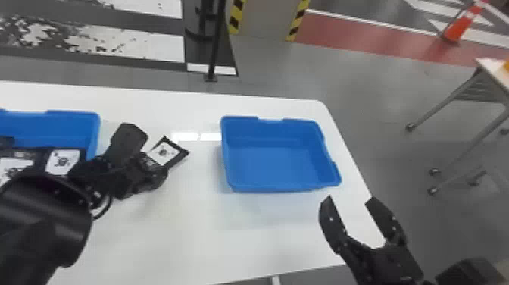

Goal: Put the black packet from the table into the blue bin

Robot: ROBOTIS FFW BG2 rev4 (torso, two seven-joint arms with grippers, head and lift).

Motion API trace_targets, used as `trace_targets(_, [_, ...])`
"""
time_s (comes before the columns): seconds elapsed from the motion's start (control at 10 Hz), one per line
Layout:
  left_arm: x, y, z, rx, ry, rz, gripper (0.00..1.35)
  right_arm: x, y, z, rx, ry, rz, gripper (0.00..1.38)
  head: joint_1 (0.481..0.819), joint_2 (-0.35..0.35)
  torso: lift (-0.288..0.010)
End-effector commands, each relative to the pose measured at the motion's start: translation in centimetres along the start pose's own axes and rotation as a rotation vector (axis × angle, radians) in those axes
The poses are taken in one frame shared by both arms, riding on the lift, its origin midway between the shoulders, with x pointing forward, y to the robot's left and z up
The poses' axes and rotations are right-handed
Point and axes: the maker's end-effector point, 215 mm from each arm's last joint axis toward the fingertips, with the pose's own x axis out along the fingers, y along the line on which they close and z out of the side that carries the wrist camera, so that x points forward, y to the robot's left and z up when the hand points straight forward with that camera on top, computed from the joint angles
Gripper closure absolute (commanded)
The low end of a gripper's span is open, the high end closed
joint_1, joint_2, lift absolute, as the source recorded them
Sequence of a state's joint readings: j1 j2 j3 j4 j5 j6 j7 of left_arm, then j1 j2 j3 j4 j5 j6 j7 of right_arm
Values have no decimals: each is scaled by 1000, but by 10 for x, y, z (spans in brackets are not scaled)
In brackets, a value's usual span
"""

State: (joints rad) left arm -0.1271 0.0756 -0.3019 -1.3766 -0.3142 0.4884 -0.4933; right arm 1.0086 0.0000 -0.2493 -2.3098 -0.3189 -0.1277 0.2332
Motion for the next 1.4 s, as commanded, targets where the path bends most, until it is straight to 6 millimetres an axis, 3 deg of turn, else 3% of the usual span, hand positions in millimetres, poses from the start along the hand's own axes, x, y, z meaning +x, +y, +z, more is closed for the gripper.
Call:
trace_targets(0.0, [0, -3, 10, 30, -22, -6, 1170, 0, 0, -1, 1, 1, 0, 114, 695, -305, -110])
trace_targets(0.2, [-1, -3, 40, 78, -88, -26, 1216, 0, 1, -2, 1, 4, 1, 114, 695, -316, -110])
trace_targets(0.4, [-22, 0, 66, 73, -142, -26, 1216, -2, 1, -3, -1, 7, 1, 114, 695, -328, -110])
trace_targets(0.6, [-72, 16, 85, 47, -196, 25, 1216, -2, 1, -3, -3, 8, 2, 114, 695, -328, -110])
trace_targets(0.7, [-99, 36, 88, 42, -216, 76, 1216, -1, 2, -2, -2, 6, 4, 114, 695, -316, -110])
trace_targets(0.9, [-146, 90, 55, 36, -169, 204, 1216, -1, 2, 0, 1, 2, 4, 114, 695, -251, -110])
trace_targets(1.1, [-178, 150, 1, -9, -56, 338, 1216, 0, 2, 1, 0, 0, 3, 114, 695, -157, -110])
trace_targets(1.2, [-189, 166, -18, -12, -9, 384, 1211, 0, 1, 0, 0, 0, 3, 114, 695, -93, -110])
trace_targets(1.3, [-194, 173, -36, -30, 26, 405, 1096, 1, 1, 1, 0, -3, 3, 114, 695, -46, -110])
